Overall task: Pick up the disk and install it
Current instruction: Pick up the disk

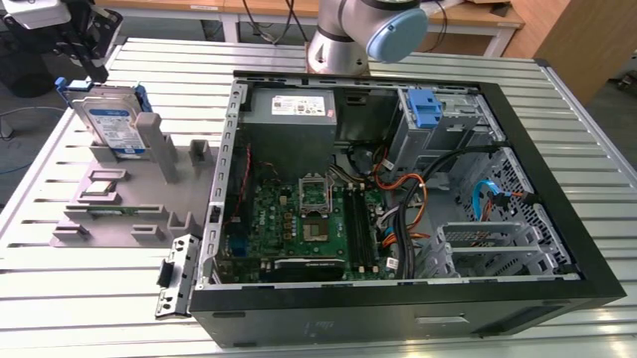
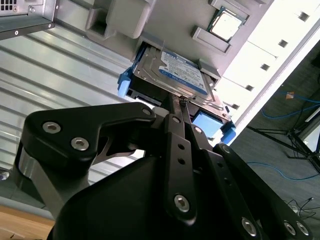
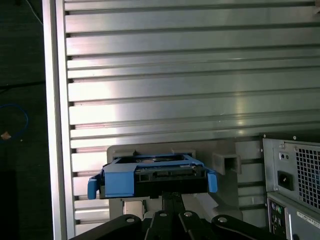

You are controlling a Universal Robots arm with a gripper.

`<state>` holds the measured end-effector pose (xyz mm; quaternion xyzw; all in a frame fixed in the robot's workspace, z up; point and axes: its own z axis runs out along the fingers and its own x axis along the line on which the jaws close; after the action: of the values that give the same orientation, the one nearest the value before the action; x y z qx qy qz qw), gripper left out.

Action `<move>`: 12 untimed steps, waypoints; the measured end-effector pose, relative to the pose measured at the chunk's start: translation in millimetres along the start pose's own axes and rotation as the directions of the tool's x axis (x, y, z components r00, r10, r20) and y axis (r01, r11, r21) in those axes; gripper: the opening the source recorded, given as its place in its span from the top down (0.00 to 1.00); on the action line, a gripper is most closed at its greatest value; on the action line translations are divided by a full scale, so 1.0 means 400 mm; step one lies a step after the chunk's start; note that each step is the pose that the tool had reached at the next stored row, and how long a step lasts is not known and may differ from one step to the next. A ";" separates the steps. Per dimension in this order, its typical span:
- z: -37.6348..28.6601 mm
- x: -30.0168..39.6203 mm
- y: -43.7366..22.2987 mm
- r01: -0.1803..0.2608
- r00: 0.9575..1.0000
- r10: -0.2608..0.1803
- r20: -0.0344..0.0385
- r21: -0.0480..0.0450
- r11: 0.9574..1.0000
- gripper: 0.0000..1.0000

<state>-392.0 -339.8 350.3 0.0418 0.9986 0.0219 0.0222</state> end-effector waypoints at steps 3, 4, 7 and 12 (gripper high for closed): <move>0.000 0.000 0.000 0.000 1.000 0.000 0.000 0.000 1.000 0.90; 0.000 0.000 0.000 0.000 1.000 0.000 0.000 0.000 1.000 0.90; 0.000 0.000 0.000 0.010 1.000 -0.010 0.000 0.000 1.000 0.90; 0.000 0.000 0.000 0.027 1.000 -0.027 -0.001 -0.001 1.000 0.90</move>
<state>-392.0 -339.8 350.3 0.0281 0.9991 0.0222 0.0218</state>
